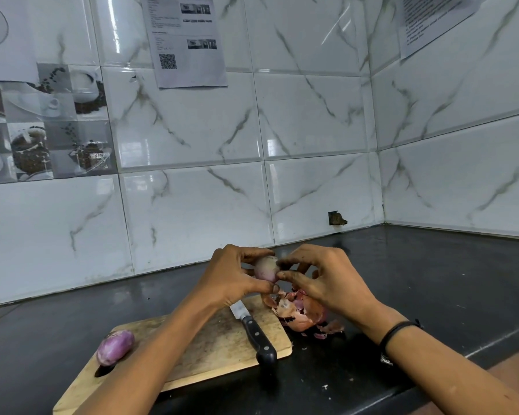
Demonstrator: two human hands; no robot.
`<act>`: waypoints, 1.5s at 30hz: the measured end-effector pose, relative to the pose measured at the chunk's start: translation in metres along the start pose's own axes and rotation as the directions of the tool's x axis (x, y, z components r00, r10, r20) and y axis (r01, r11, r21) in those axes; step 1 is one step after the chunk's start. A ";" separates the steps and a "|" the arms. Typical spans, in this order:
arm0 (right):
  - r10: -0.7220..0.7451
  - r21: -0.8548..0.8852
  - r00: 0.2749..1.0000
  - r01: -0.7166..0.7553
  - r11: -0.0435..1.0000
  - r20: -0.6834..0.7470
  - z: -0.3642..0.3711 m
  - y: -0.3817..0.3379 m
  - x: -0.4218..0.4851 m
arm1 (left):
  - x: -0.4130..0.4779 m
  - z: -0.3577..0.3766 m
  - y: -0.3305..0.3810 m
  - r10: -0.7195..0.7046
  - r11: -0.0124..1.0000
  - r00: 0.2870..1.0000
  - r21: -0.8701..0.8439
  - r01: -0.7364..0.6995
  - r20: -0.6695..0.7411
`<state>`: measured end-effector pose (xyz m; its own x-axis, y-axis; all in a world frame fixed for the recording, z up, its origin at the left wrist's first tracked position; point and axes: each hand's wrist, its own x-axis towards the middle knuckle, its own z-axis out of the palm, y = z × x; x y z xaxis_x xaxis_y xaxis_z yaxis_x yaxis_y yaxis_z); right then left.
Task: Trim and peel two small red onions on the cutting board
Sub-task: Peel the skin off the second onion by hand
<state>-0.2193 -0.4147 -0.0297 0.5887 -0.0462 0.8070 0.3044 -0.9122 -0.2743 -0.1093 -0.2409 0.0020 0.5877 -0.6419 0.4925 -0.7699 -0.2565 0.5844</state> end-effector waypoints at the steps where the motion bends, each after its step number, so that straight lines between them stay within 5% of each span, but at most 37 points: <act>1: 0.008 -0.005 1.000 -0.008 1.000 -0.003 0.000 0.000 0.000 | 0.000 0.000 0.000 0.004 1.000 1.000 0.007 -0.004 0.002; 15: 0.213 0.065 0.976 -0.216 0.974 0.051 0.002 -0.003 -0.005 | 0.002 0.011 0.002 0.032 0.996 0.999 -0.081 -0.029 0.035; 23: 0.267 0.304 0.952 -0.301 0.904 0.149 -0.003 -0.014 -0.007 | 0.000 0.008 0.004 0.090 0.994 0.995 -0.056 -0.089 0.030; 32: 0.184 0.160 0.980 -0.172 0.972 -0.070 -0.003 -0.009 -0.002 | 0.003 0.011 0.009 0.011 0.978 0.997 -0.210 0.006 0.079; 37: 0.131 0.137 0.985 -0.114 0.984 -0.115 -0.001 -0.008 -0.001 | 0.003 0.018 0.018 -0.156 0.772 0.970 -0.589 0.239 0.189; 45: 0.113 0.159 0.987 -0.094 0.983 -0.111 -0.002 -0.009 -0.001 | 0.002 0.023 0.020 -0.153 0.665 0.951 -0.684 0.299 0.267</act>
<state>-0.2245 -0.4075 -0.0271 0.5321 -0.1937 0.8242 0.3632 -0.8272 -0.4288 -0.1292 -0.2643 0.0000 0.6104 -0.7646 0.2066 -0.1662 0.1314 0.9773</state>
